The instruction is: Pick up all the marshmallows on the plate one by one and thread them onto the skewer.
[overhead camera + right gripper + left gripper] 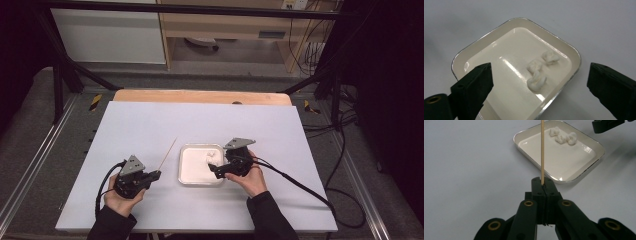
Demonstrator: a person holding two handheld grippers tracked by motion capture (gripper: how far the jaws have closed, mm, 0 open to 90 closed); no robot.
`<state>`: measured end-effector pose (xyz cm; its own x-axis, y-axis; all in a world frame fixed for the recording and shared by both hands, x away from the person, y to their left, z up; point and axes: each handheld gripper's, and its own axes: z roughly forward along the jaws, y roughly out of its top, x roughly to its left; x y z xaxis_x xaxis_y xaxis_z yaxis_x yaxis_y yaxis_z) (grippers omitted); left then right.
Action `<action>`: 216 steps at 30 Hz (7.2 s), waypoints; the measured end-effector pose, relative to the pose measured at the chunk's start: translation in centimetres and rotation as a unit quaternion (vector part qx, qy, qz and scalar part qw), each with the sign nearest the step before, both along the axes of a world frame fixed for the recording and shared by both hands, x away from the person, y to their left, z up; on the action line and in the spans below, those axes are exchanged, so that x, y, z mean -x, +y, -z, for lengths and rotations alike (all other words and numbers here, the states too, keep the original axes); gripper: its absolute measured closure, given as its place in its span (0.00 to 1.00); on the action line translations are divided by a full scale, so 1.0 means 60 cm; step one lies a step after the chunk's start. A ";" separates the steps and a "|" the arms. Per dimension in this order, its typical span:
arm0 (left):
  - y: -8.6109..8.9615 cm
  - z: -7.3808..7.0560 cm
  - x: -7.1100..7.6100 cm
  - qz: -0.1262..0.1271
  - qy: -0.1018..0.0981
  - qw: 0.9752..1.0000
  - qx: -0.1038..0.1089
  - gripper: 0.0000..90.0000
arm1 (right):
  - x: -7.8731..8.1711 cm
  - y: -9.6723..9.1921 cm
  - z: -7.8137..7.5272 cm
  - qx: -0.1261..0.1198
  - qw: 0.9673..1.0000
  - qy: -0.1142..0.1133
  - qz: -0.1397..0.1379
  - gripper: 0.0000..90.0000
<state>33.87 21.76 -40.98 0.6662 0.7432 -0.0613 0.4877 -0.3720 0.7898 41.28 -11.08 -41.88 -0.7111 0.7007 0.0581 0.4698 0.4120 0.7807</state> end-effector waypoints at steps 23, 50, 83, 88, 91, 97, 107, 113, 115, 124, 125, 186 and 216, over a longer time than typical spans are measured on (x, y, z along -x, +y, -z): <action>-0.005 0.003 -0.001 0.006 0.003 1.000 0.001 0.99 | -0.020 0.022 0.048 0.047 0.998 0.027 -0.017 0.64; -0.028 -0.002 0.010 0.029 -0.003 1.000 0.006 0.99 | 0.019 -0.011 -0.038 -0.029 0.999 -0.019 -0.042 0.80; -0.122 -0.004 0.050 0.105 -0.034 0.994 0.003 0.99 | 0.050 -0.051 -0.128 -0.219 0.972 -0.008 -0.085 0.82; -0.121 -0.003 0.051 0.107 -0.039 0.994 0.004 0.99 | 0.049 -0.049 -0.125 -0.228 0.969 0.003 -0.092 0.84; -0.122 -0.002 0.051 0.110 -0.041 0.993 0.001 0.99 | 0.049 -0.048 -0.124 -0.229 0.968 0.009 -0.100 0.86; -0.122 -0.001 0.051 0.113 -0.047 0.992 -0.009 0.99 | 0.050 -0.046 -0.122 -0.233 0.966 0.019 -0.113 0.87; -0.124 0.004 0.050 0.116 -0.048 0.992 -0.024 0.99 | 0.055 -0.036 -0.114 -0.230 0.965 0.026 -0.124 0.89; -0.125 0.007 0.049 0.115 -0.046 0.992 -0.031 0.99 | 0.056 -0.031 -0.108 -0.221 0.967 0.025 -0.122 0.89; -0.126 0.008 0.050 0.116 -0.049 0.992 -0.031 0.99 | 0.057 -0.030 -0.106 -0.219 0.967 0.025 -0.126 0.89; -0.126 0.007 0.049 0.112 -0.051 0.992 -0.035 0.99 | 0.061 -0.026 -0.102 -0.216 0.967 0.027 -0.131 0.90; -0.127 0.007 0.050 0.112 -0.053 0.992 -0.036 0.99 | 0.061 -0.025 -0.101 -0.217 0.967 0.027 -0.132 0.90; -0.137 -0.008 0.044 0.101 -0.073 0.992 -0.018 0.99 | 0.078 0.034 -0.034 -0.193 0.965 0.068 -0.164 0.89; -0.082 -0.001 0.026 0.056 -0.033 0.997 0.032 0.99 | 0.037 -0.027 -0.042 -0.070 0.996 -0.015 -0.044 0.11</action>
